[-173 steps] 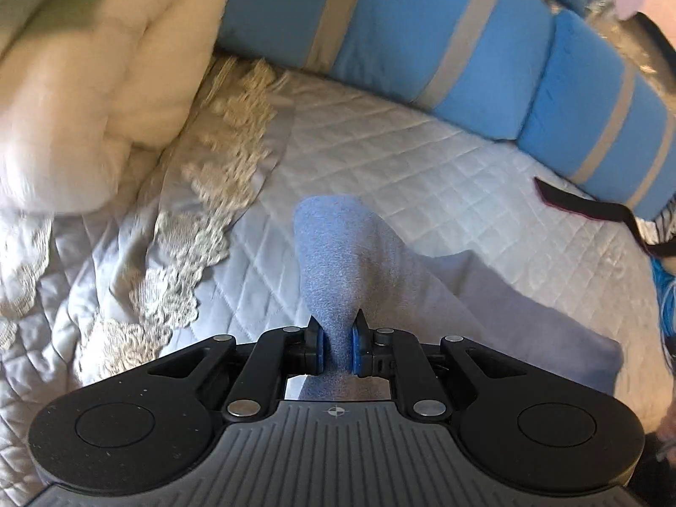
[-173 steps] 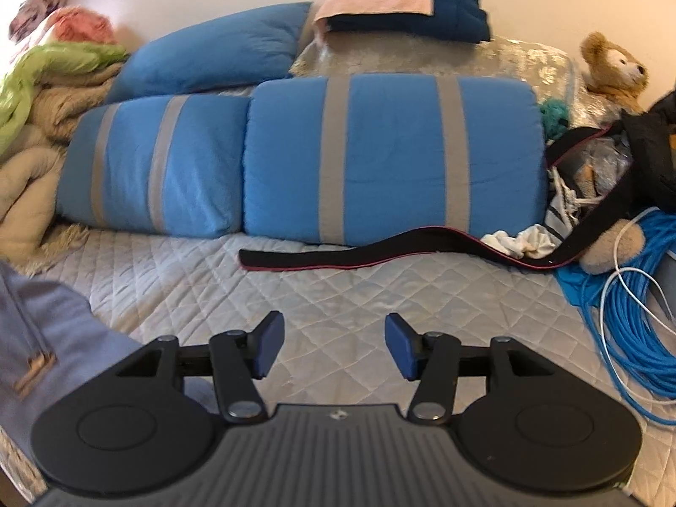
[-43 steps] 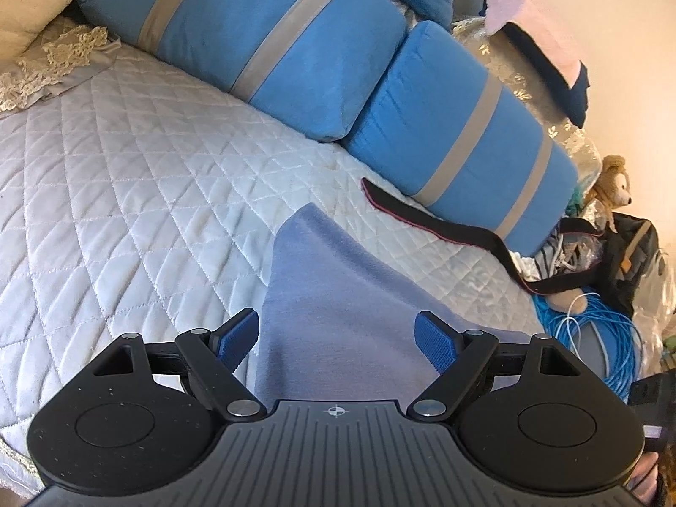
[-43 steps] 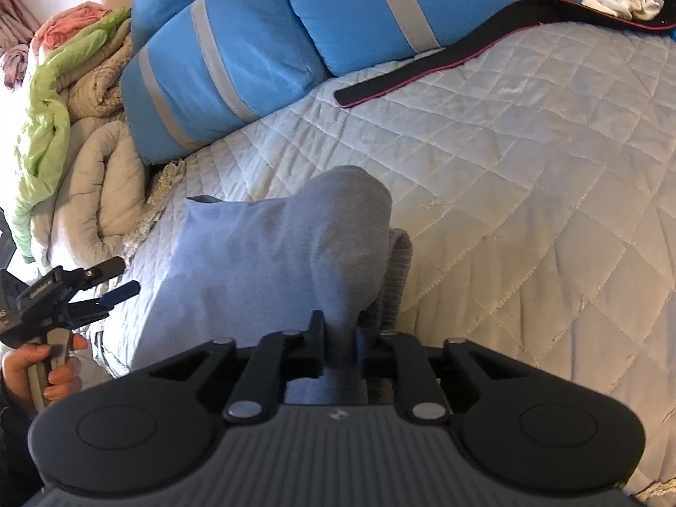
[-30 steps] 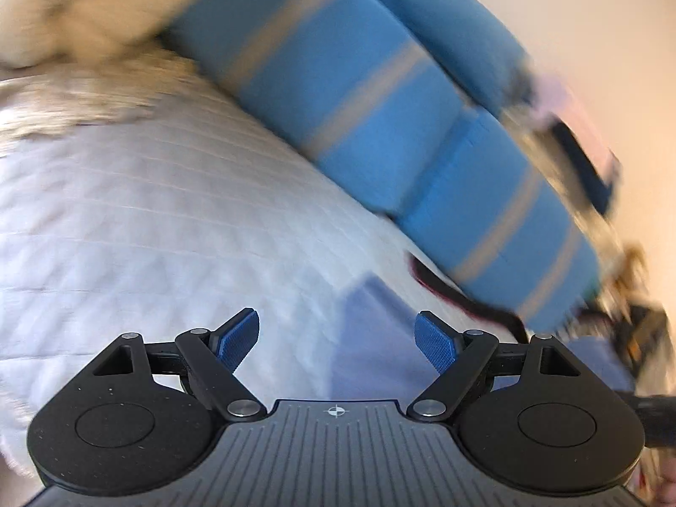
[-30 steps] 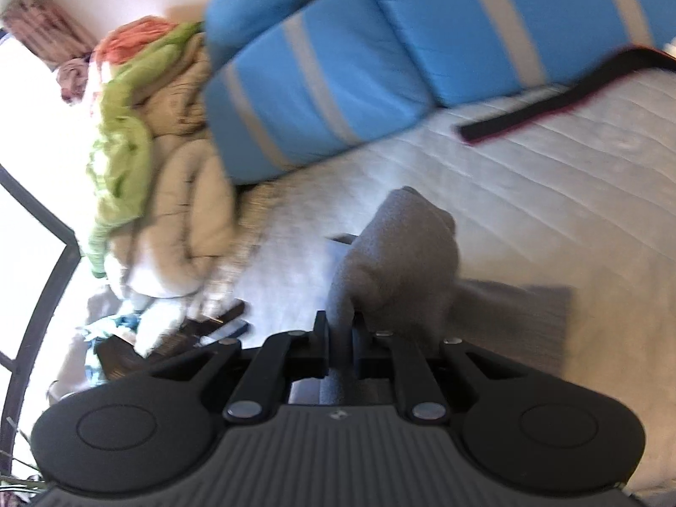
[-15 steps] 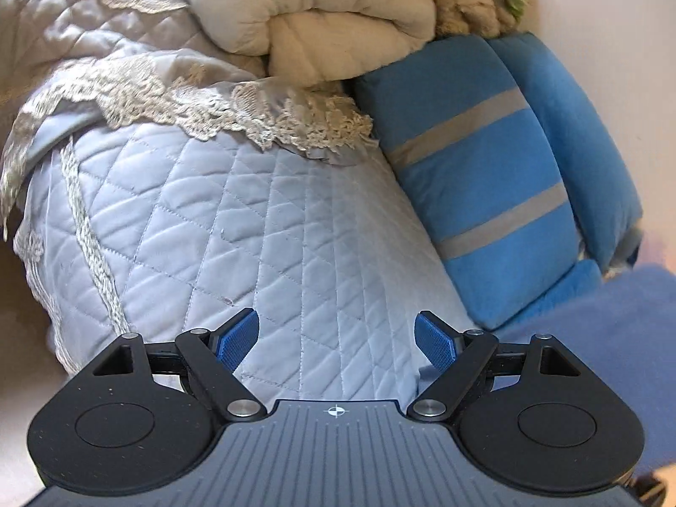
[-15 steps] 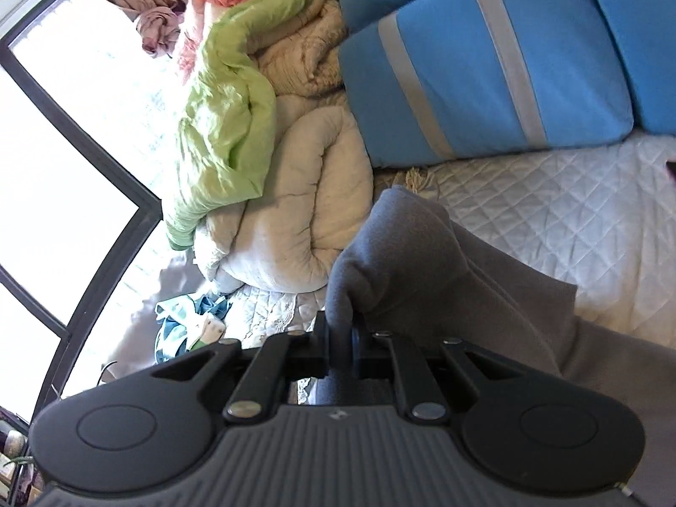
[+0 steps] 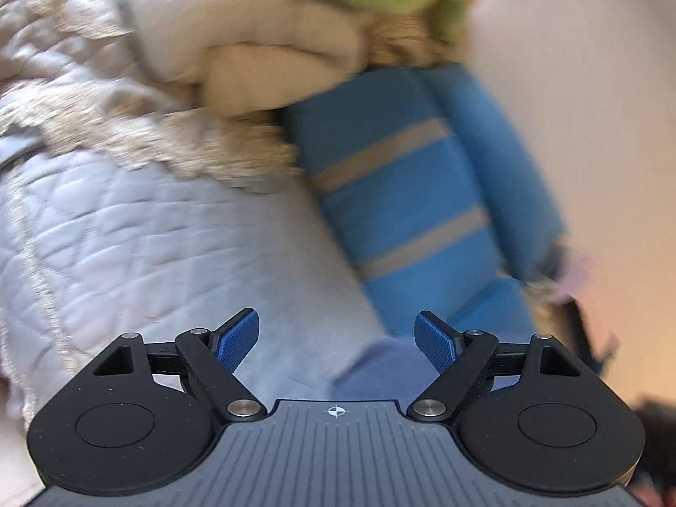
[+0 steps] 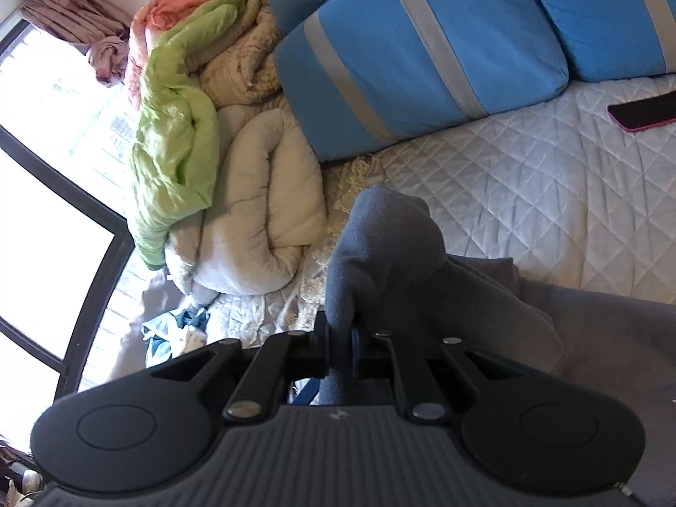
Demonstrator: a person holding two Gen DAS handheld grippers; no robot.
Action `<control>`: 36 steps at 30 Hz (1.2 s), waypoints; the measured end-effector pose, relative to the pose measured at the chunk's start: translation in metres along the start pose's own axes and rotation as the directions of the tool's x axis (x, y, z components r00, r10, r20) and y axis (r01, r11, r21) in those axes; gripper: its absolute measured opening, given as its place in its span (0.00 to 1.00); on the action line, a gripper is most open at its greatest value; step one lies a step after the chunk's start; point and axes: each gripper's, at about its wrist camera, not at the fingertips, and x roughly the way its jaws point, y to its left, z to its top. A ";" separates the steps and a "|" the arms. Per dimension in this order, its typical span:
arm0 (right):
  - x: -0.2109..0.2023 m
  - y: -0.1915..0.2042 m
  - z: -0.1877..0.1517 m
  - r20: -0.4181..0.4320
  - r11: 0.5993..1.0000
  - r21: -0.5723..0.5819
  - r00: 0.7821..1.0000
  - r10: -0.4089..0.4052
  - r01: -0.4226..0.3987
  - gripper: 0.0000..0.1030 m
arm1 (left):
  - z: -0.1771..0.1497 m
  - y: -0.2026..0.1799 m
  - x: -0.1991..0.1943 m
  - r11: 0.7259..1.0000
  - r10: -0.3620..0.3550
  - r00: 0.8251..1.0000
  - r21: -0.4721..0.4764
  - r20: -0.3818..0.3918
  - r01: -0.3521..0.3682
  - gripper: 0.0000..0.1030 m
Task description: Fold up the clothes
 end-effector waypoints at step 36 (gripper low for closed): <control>-0.013 0.026 0.017 -0.059 0.996 -0.083 0.998 0.033 -0.038 0.10 | -0.159 -0.112 0.002 0.338 0.315 0.949 0.933 0.010 -0.122 0.77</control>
